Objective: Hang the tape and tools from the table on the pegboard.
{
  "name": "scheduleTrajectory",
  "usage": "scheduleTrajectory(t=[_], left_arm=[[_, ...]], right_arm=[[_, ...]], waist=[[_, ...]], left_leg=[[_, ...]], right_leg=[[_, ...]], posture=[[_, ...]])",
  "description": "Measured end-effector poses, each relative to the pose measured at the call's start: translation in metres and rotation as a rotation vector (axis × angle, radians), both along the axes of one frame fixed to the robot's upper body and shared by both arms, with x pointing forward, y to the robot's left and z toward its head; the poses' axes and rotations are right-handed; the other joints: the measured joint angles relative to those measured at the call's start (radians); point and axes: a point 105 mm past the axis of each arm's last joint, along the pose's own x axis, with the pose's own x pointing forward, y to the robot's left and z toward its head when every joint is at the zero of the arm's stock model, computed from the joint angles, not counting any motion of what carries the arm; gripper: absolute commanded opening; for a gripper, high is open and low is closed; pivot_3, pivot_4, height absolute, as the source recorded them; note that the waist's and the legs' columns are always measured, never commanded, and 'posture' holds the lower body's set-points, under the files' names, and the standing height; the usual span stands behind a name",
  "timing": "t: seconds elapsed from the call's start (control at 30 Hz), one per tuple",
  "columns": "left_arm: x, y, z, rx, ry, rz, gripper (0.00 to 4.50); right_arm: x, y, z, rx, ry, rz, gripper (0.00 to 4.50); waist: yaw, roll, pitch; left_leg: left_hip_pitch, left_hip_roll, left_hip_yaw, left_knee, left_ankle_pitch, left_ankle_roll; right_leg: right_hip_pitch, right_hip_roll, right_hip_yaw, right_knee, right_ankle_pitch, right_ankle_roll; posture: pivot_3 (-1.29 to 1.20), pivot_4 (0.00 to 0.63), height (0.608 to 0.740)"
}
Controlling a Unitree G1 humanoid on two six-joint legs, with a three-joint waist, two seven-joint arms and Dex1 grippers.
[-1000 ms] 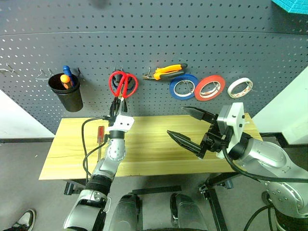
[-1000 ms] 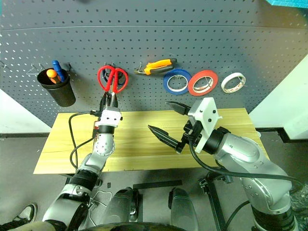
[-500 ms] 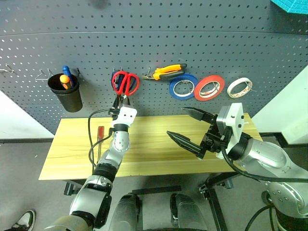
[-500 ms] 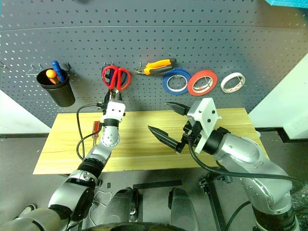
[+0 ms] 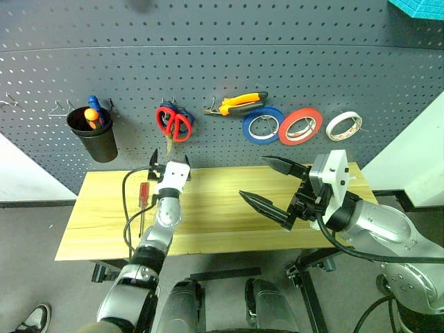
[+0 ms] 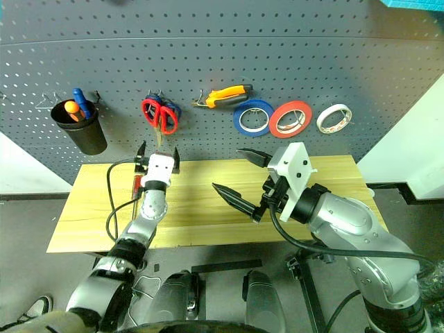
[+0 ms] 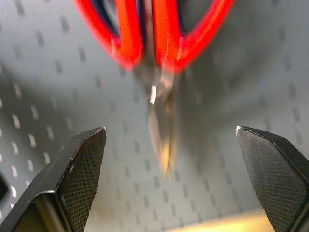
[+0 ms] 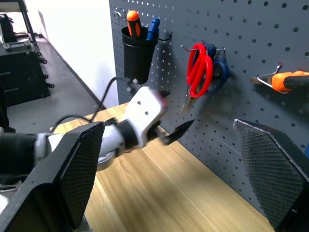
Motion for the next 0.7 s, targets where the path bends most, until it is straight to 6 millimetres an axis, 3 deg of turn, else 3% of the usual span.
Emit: scheduleTrajectory(t=[0.1,0.3,0.37,0.43,0.6,0.7], left_arm=[[-0.012,0.015,-0.015,-0.055,0.102,0.025,4.48],[0.007,0.072,0.004,-0.227,0.236,0.128,4.48],[0.012,0.080,0.003,-0.290,0.284,0.147,4.48],[0.014,0.081,-0.007,-0.346,0.358,0.155,4.48],[0.002,0.073,-0.070,-0.433,0.703,0.136,4.48],[0.002,0.068,-0.074,-0.445,0.747,0.113,4.48]], right_arm=[[-0.001,-0.001,-0.004,-0.003,0.015,-0.005,4.50],[-0.002,-0.002,-0.007,-0.015,0.028,-0.002,4.50],[-0.003,-0.002,-0.007,-0.016,0.029,0.000,4.50],[-0.003,-0.002,-0.007,-0.019,0.031,0.005,4.50],[-0.004,-0.002,-0.008,-0.025,0.039,0.014,4.50],[-0.006,-0.002,-0.008,-0.031,0.043,0.019,4.50]], waist=[[0.001,0.000,0.000],[0.004,0.000,0.000],[0.004,0.000,0.000],[0.003,0.000,0.000],[0.000,-0.001,0.001],[-0.001,-0.002,0.001]], left_leg=[[0.000,0.000,0.000,0.000,0.000,0.000],[0.004,0.000,-0.001,0.001,0.000,-0.001],[0.004,0.000,0.000,0.001,0.000,-0.001],[0.003,0.000,0.000,0.000,0.000,-0.001],[0.003,0.000,0.000,0.000,0.000,-0.001],[0.003,0.000,-0.001,0.000,0.000,-0.001]], right_leg=[[0.000,0.000,0.000,0.000,-0.001,-0.003],[0.003,0.000,0.000,0.001,-0.001,-0.005],[0.003,0.000,0.000,0.001,-0.001,-0.005],[0.003,0.000,0.000,0.000,-0.001,-0.004],[0.003,0.000,0.000,-0.001,-0.001,-0.004],[0.003,0.000,0.000,0.000,-0.001,-0.004]], posture=[[-0.03,0.150,0.716],[-0.03,0.156,0.716],[-0.04,0.159,0.716],[-0.04,0.164,0.716],[-0.05,0.167,0.716],[-0.06,0.167,0.716]])
